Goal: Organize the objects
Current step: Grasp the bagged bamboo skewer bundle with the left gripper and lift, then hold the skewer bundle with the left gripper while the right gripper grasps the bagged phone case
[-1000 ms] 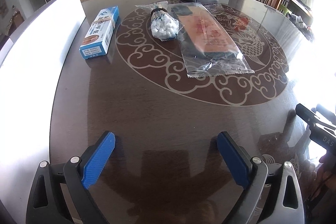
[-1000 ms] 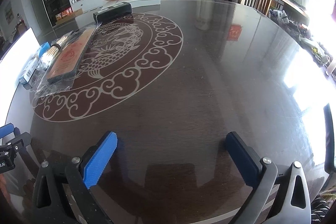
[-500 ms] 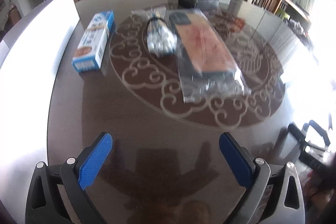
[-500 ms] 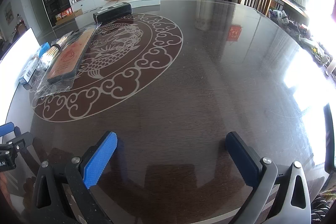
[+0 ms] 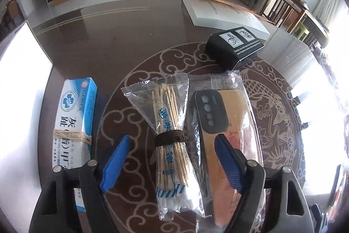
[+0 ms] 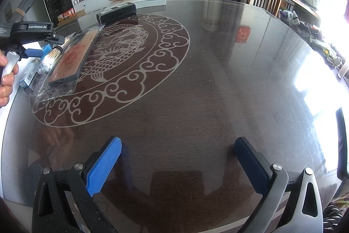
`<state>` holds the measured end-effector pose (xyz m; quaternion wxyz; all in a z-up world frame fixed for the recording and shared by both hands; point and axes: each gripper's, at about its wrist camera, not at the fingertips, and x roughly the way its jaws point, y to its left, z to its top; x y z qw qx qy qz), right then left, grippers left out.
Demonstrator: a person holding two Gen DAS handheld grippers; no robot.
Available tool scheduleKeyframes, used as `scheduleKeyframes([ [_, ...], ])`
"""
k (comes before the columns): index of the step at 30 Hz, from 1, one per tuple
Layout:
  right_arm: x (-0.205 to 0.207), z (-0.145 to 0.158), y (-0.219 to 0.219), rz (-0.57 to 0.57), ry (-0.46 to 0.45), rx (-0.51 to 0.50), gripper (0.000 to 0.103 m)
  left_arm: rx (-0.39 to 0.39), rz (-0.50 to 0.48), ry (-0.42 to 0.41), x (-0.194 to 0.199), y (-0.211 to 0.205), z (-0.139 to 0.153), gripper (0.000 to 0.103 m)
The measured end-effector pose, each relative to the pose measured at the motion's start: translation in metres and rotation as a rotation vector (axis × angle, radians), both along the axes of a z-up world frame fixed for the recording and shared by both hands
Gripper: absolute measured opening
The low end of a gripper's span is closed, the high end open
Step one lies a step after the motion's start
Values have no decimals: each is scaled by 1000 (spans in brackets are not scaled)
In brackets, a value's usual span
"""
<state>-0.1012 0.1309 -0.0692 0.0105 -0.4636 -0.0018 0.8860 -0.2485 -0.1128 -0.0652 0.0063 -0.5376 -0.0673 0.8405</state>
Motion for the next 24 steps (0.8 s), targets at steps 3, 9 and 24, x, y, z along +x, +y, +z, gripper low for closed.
scheduleKeyframes([
  [3, 0, 0, 0, 0, 0, 0, 103, 16, 14, 34, 6, -1, -2, 57],
  [9, 0, 0, 0, 0, 0, 1, 103, -30, 10, 53, 40, 9, 0, 29],
  [24, 0, 0, 0, -1, -1, 1, 103, -48, -51, 100, 207, 6, -2, 53],
])
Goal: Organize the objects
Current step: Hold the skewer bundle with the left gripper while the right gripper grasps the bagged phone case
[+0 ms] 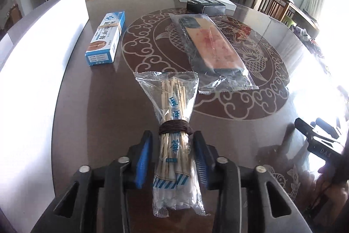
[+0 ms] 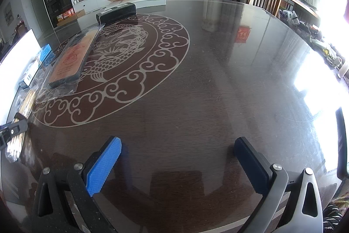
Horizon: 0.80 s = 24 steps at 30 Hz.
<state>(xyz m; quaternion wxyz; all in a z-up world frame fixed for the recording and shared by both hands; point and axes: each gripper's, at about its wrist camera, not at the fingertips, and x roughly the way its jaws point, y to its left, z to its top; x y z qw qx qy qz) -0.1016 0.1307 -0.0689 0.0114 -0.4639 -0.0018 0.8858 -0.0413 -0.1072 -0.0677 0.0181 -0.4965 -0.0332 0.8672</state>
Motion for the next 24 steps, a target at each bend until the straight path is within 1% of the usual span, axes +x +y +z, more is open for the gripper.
scheduleKeyframes([
  [1, 0, 0, 0, 0, 0, 0, 103, -31, 0, -1, 1, -1, -2, 70],
  [2, 0, 0, 0, 0, 0, 0, 103, -55, 6, 0, -2, -2, -5, 74],
  [3, 0, 0, 0, 0, 0, 0, 103, -72, 6, 10, -5, -3, -7, 74],
  [4, 0, 0, 0, 0, 0, 0, 103, -83, -3, 17, -5, -3, -7, 78],
  [9, 1, 0, 0, 1, 0, 0, 103, -83, -11, 24, -9, -6, -10, 92],
  [11, 2, 1, 1, 1, 0, 0, 103, -83, 1, 34, -11, -9, -13, 101],
  [12, 1, 0, 1, 1, 0, 0, 103, -85, 7, 45, -11, -10, -14, 103],
  [16, -1, 2, 1, 13, -17, -2, 103, -81, 19, 69, -8, -10, -15, 103],
  [18, -14, 4, -5, 21, -94, -20, 103, -81, 24, 72, -9, -9, -15, 103],
  [19, -27, 9, -13, 41, -146, -77, 103, -82, 24, 73, -10, -9, -15, 103],
  [20, -35, 14, -21, 62, -162, -108, 103, -82, 25, 73, -10, -9, -15, 103],
  [21, -46, 24, -35, 91, -157, -121, 103, -82, 26, 74, -10, -8, -15, 103],
  [23, -76, 47, -80, 175, -123, -100, 103, -82, 26, 75, -10, -8, -15, 103],
  [24, -93, 52, -101, 214, -134, -107, 103, -82, 26, 75, -10, -8, -15, 103],
])
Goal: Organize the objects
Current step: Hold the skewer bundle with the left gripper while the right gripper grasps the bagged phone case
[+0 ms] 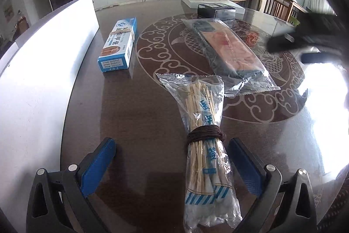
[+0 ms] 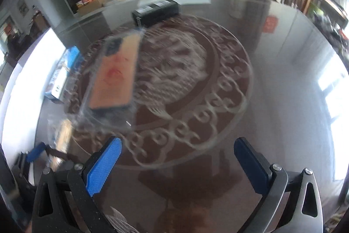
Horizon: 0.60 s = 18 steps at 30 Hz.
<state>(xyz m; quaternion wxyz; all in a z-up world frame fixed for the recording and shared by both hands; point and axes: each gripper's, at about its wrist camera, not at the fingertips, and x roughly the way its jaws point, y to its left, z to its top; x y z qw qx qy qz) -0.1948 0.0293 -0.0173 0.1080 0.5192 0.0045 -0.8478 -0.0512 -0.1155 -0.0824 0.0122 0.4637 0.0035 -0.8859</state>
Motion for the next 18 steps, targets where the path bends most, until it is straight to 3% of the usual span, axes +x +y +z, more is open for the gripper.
scheduleKeyframes([
  [2, -32, -3, -35, 40, -52, -4, 103, 0, 0, 0, 0, 0, 0, 103],
  [4, -64, -17, -64, 17, -102, 72, 103, 0, 0, 0, 0, 0, 0, 103],
  [6, -79, -27, -81, -6, -119, 102, 103, 1, 0, 0, 0, 0, 0, 103],
  [9, -83, -47, -106, 46, -191, 152, 103, 0, 0, 0, 0, 0, 0, 103],
  [10, -80, -45, -108, 61, -143, 152, 103, 0, 0, 0, 0, 0, 0, 103],
  [13, -76, -50, -98, 71, -130, 133, 102, 0, 0, 0, 0, 1, -1, 103],
  [15, -69, -49, -85, 82, -89, 131, 85, 1, 1, 0, 0, 1, -1, 103],
  [18, -56, -50, -64, 97, -70, 122, 77, 1, 1, 0, 0, 1, -2, 103],
])
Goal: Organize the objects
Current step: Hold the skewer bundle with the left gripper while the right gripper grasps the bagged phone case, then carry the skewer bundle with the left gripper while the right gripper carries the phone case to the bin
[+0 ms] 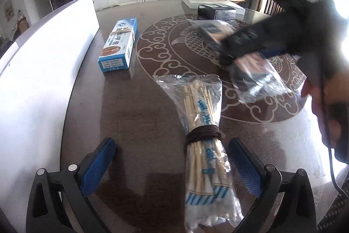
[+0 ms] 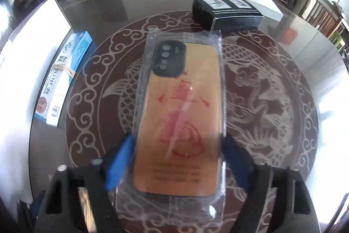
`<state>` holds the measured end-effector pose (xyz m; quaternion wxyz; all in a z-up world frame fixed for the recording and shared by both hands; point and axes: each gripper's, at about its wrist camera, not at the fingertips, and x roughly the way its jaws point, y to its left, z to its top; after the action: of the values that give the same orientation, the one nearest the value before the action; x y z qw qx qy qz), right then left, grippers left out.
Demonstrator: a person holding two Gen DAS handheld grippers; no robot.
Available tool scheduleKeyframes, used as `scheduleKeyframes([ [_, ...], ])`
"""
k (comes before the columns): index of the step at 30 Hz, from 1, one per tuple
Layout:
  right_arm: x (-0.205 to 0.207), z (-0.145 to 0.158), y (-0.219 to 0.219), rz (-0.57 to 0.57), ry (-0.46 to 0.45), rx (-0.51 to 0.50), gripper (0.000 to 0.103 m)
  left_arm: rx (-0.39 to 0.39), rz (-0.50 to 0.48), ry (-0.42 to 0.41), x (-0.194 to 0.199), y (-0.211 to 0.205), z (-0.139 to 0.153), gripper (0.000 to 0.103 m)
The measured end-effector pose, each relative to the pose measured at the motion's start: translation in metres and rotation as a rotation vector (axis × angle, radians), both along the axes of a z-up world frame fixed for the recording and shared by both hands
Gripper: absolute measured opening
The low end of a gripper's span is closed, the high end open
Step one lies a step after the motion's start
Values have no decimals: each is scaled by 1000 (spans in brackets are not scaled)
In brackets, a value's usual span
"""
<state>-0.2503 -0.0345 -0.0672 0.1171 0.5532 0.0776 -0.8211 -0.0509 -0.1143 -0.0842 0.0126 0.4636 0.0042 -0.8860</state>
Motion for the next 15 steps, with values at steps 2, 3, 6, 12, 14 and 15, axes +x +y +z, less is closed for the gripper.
scheduleKeyframes([
  [2, 17, -4, 20, 20, 24, -1, 77, 0, 0, 0, 0, 0, 0, 103],
  [3, 25, -4, 29, 22, 28, -2, 77, 0, 0, -1, 0, 0, 0, 103],
  [6, 59, -7, 65, 22, 25, -13, 77, 0, -8, -5, 0, 0, 0, 103],
  [12, 128, -2, 139, -19, -15, -43, 79, 32, -69, -68, 6, -2, 4, 103],
  [14, 128, -5, 149, -22, -48, -32, 86, 61, -80, -83, 4, -4, 6, 103],
  [15, 123, -2, 149, -17, -59, -18, 87, 68, -79, -83, 5, -5, 7, 103],
])
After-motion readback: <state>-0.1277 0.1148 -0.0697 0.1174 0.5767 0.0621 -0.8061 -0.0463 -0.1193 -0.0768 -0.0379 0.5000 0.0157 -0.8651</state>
